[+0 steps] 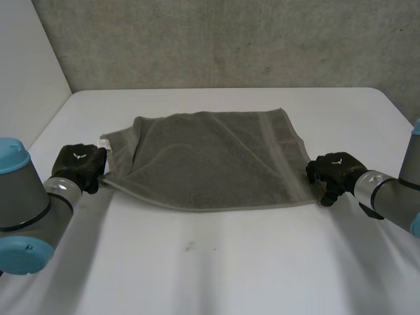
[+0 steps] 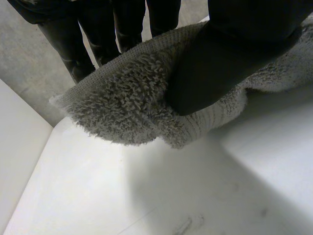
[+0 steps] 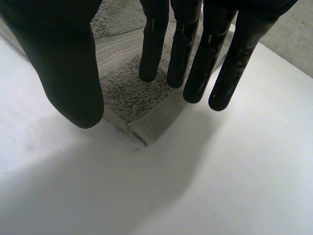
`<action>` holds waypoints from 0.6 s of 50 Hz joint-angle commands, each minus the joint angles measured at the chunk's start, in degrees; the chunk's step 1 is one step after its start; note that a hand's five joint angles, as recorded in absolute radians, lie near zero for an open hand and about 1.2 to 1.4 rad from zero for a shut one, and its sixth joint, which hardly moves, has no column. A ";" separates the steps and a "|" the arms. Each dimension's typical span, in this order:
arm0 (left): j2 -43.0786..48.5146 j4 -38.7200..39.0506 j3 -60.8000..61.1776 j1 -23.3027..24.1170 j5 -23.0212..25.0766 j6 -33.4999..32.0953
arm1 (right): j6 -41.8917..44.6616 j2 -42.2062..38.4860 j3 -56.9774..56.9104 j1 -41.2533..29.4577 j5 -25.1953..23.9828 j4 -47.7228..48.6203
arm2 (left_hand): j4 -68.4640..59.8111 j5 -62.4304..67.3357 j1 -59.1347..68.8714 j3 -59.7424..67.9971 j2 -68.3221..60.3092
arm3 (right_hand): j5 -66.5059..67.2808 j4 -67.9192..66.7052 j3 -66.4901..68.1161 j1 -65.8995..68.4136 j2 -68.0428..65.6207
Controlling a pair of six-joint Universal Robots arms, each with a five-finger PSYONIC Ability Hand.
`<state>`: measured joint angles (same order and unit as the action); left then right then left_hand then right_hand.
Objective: Fold the towel.
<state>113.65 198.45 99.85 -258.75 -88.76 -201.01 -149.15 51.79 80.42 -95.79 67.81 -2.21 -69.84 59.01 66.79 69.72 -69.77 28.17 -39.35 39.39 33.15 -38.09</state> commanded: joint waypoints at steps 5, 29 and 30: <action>-0.01 0.01 0.00 0.00 -0.01 0.00 | -0.17 -3.01 -2.73 -0.36 0.22 1.68 | -10.16 10.99 13.21 10.28 -10.23 | 10.10 -8.91 8.88 15.11 -10.17; -0.01 -0.61 0.09 0.00 0.07 0.00 | -2.02 -4.34 -6.60 -2.47 0.83 4.14 | -10.16 10.99 13.21 10.28 -10.23 | 41.83 -40.65 40.61 46.85 -41.91; -0.09 -0.61 0.09 0.00 -0.01 0.00 | -2.63 -3.37 -6.51 -2.38 0.83 4.14 | -10.16 10.99 13.21 10.28 -10.23 | 41.83 -40.65 40.61 46.85 -41.91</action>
<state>113.64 197.98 99.93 -258.75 -88.74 -201.00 -150.29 46.03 73.81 -98.15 68.55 1.28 -69.84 59.01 66.79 69.72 -69.77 36.25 -67.38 67.10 56.21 -67.00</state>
